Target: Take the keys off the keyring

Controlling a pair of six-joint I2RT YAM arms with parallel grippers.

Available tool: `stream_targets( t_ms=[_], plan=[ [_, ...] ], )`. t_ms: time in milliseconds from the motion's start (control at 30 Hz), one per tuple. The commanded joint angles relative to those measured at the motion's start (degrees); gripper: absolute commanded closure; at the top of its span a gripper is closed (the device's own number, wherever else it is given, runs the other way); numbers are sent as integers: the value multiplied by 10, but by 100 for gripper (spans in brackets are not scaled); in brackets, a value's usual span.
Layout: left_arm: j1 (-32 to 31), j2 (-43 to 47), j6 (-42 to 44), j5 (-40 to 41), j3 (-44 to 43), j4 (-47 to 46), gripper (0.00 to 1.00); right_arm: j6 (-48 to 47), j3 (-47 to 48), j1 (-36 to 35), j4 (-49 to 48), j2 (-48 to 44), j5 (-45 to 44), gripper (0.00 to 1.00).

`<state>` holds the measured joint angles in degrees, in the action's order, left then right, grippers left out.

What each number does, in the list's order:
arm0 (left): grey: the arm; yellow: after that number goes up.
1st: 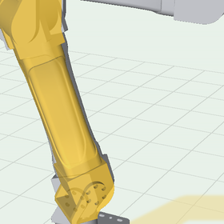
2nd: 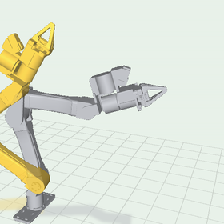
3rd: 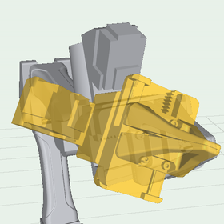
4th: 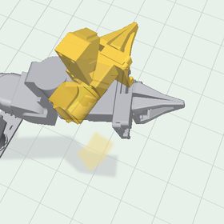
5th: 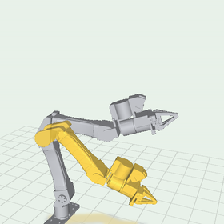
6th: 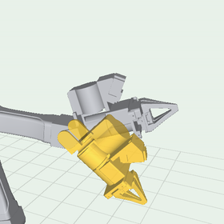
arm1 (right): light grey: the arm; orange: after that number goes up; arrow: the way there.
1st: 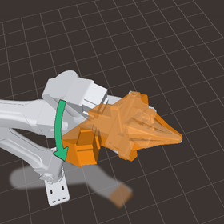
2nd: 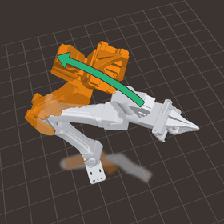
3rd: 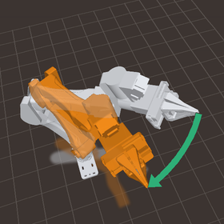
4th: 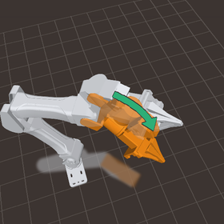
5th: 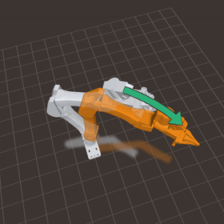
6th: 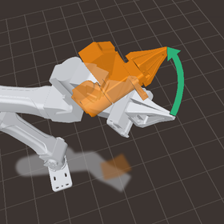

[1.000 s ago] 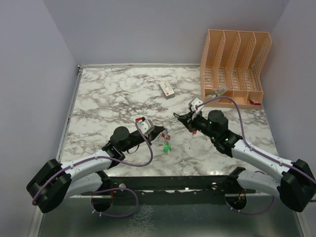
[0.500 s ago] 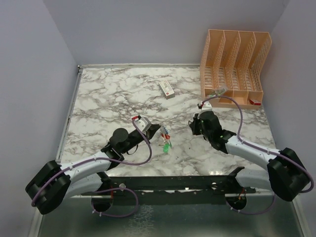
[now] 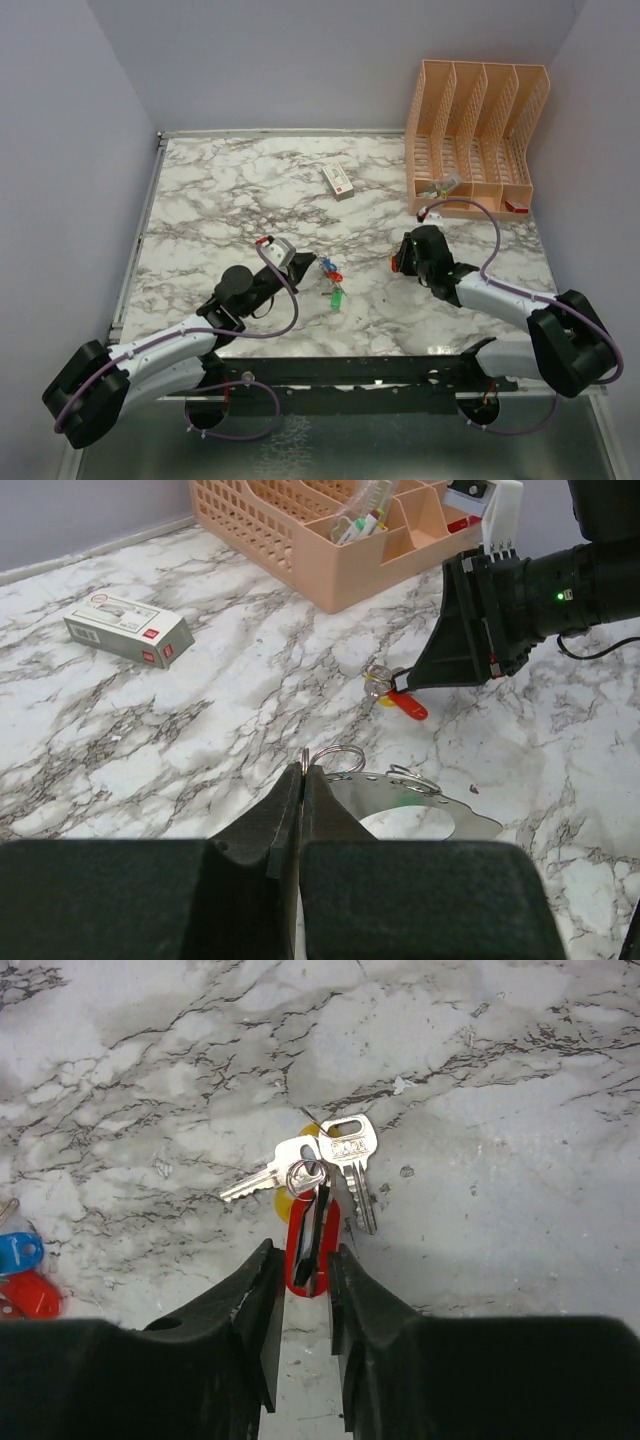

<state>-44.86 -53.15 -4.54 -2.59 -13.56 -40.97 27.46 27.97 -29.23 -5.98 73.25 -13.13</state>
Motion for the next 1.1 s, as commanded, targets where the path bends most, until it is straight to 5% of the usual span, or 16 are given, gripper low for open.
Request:
stream_targets(
  t_ms=[0, 233, 667, 1067],
  plan=[
    [-2, 23, -13, 14, 8, 8, 100, 13, 0, 3, 29, -18, -28, 63],
    [-2, 28, -14, 4, 6, 12, 100, -29, 2, 3, 59, -99, 1, 42],
    [-2, 23, -13, 3, -3, 19, 100, -75, -26, -16, -41, -205, 288, 39],
    [-2, 17, -12, -11, -8, 24, 100, -65, 57, -146, 4, -183, 248, 39]
  ],
)
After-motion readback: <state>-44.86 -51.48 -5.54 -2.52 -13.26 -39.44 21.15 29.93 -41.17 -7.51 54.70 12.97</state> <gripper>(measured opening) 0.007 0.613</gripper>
